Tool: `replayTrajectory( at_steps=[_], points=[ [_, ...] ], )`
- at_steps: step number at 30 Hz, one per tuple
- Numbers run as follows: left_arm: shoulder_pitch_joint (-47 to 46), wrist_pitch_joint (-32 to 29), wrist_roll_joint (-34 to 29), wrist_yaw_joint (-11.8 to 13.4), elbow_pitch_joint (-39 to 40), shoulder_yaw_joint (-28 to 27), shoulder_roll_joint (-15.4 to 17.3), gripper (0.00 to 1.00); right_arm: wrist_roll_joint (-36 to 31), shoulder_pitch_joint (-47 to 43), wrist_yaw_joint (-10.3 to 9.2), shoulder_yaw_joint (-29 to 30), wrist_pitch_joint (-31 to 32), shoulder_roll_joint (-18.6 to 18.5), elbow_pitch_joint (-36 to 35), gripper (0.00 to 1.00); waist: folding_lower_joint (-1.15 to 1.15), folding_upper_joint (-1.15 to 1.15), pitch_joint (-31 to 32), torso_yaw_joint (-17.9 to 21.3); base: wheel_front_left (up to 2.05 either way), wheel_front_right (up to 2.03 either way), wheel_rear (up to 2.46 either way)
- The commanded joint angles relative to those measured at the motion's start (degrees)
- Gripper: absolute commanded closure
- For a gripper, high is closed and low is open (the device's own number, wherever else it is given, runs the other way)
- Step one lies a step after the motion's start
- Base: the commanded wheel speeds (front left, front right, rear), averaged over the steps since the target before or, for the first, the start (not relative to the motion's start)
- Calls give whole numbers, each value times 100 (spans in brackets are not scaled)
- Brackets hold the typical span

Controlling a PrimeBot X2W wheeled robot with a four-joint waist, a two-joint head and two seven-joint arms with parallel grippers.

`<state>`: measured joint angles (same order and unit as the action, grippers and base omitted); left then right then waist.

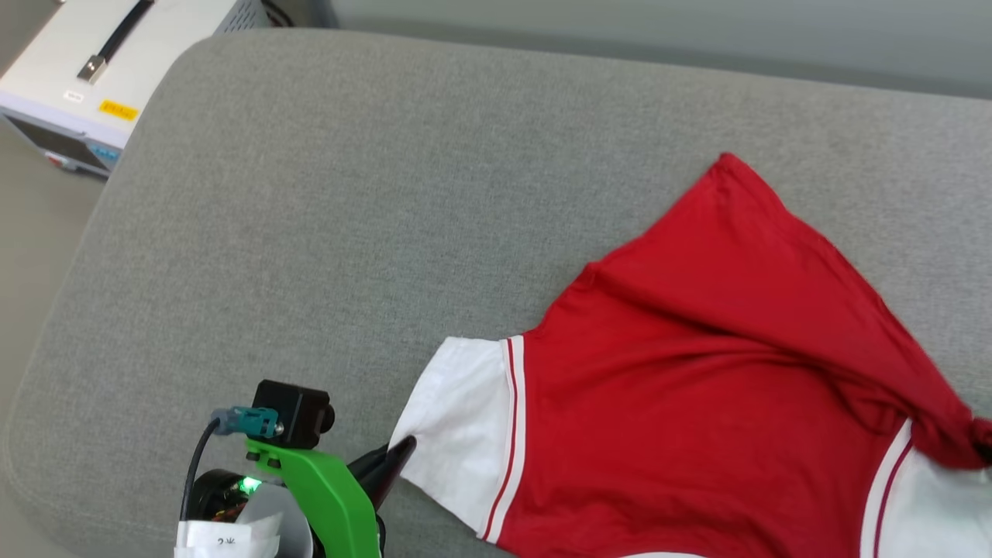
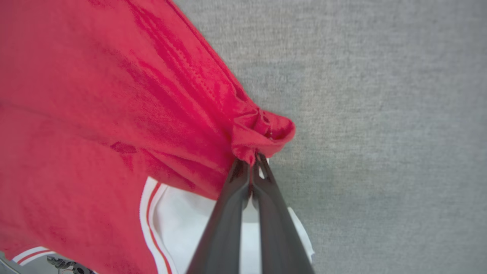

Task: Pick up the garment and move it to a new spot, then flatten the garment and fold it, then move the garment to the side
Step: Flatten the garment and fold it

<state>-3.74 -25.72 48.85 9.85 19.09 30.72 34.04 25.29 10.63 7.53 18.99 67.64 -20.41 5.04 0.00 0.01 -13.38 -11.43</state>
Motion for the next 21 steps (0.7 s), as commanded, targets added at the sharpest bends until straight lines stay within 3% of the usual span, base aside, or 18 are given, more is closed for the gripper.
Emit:
replayTrajectory(
  at_steps=[1, 6, 13, 17, 19, 21],
  points=[
    [70, 83, 39, 65, -60, -40, -70, 100, 103, -295, -4, 64, 65, 89, -151, 100, 0, -1, 361, 201, 0, 0, 0],
    [99, 194, 46, 120, -230, -55, -170, 100, 214, -1152, -4, 345, 113, 443, -723, 100, 0, -1, 545, 191, 0, 0, 0],
    [132, 235, 60, 118, -354, 26, -276, 100, 265, -1720, -4, 519, 129, 898, -945, 100, 0, -1, 629, 211, 0, 0, 0],
    [133, 253, 71, 106, -371, 39, -293, 100, 244, -1675, -4, 426, 37, 856, -967, 100, 0, -1, 611, 236, 0, 0, 0],
    [123, 252, 71, 99, -356, 34, -280, 100, 272, -1569, -4, 380, -3, 801, -1010, 0, 0, -1, 587, 245, 0, 0, 0],
    [107, 247, 61, 97, -327, 29, -258, 100, 305, -1420, -4, 335, 21, 738, -1074, 0, 0, -1, 548, 244, 0, 0, 0]
  ],
)
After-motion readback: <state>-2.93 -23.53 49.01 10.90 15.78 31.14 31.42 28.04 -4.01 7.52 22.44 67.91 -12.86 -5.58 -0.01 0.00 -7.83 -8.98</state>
